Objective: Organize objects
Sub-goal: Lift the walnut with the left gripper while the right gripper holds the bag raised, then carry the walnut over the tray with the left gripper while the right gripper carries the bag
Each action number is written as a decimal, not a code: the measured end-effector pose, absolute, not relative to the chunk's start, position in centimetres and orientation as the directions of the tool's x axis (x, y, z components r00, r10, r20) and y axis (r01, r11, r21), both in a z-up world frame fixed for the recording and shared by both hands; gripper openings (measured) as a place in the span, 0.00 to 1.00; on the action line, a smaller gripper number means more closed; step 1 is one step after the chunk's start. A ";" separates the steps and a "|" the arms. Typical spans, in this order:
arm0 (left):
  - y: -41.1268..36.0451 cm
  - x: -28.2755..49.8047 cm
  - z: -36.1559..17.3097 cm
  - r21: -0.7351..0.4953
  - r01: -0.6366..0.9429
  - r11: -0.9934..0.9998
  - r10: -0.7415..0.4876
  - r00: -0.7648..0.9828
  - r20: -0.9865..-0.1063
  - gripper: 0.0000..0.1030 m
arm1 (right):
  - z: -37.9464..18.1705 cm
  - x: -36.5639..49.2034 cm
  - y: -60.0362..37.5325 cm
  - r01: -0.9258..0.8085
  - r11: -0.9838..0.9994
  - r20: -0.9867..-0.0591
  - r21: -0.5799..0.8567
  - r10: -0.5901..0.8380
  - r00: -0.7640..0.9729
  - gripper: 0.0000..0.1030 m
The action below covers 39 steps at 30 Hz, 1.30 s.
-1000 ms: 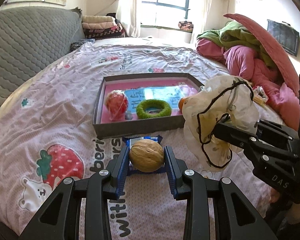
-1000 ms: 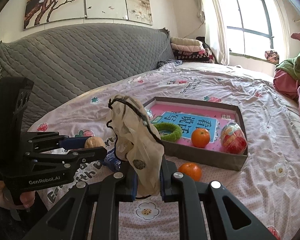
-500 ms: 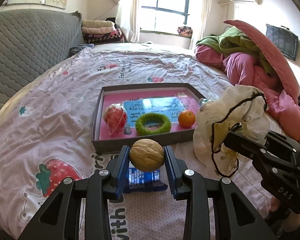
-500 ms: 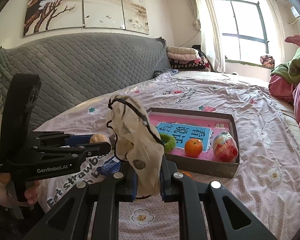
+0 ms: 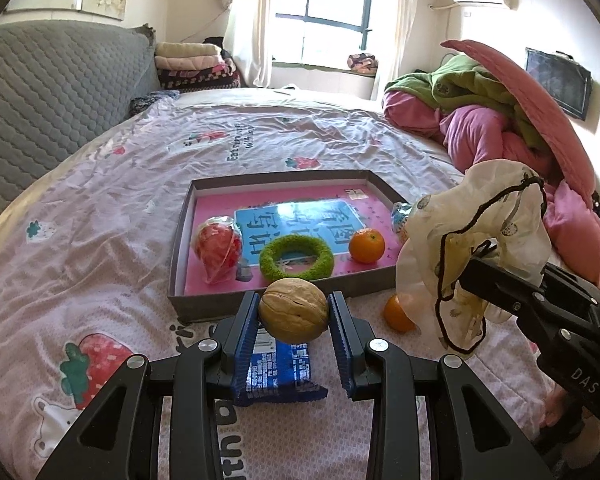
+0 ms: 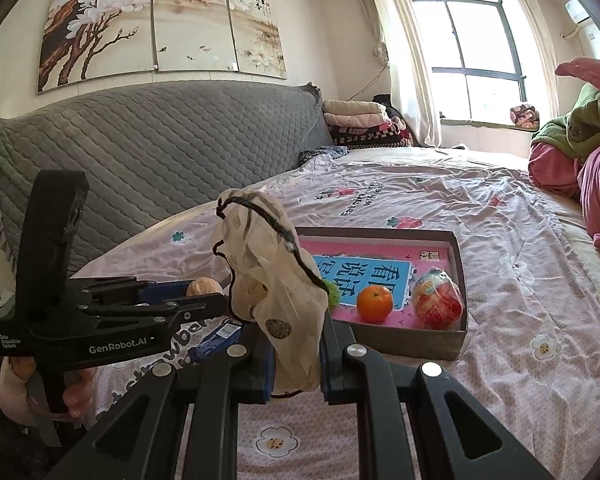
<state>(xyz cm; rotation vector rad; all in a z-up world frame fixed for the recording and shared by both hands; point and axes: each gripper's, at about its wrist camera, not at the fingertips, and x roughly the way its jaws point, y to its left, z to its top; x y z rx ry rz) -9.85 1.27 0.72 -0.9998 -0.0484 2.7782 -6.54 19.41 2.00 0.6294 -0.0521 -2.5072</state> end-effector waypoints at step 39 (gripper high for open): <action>1.5 -13.6 2.1 -0.084 -0.218 -0.972 0.226 -0.780 -0.583 0.35 | 2.3 -9.1 19.4 0.463 -0.872 -0.425 0.158 -0.483 -0.766 0.16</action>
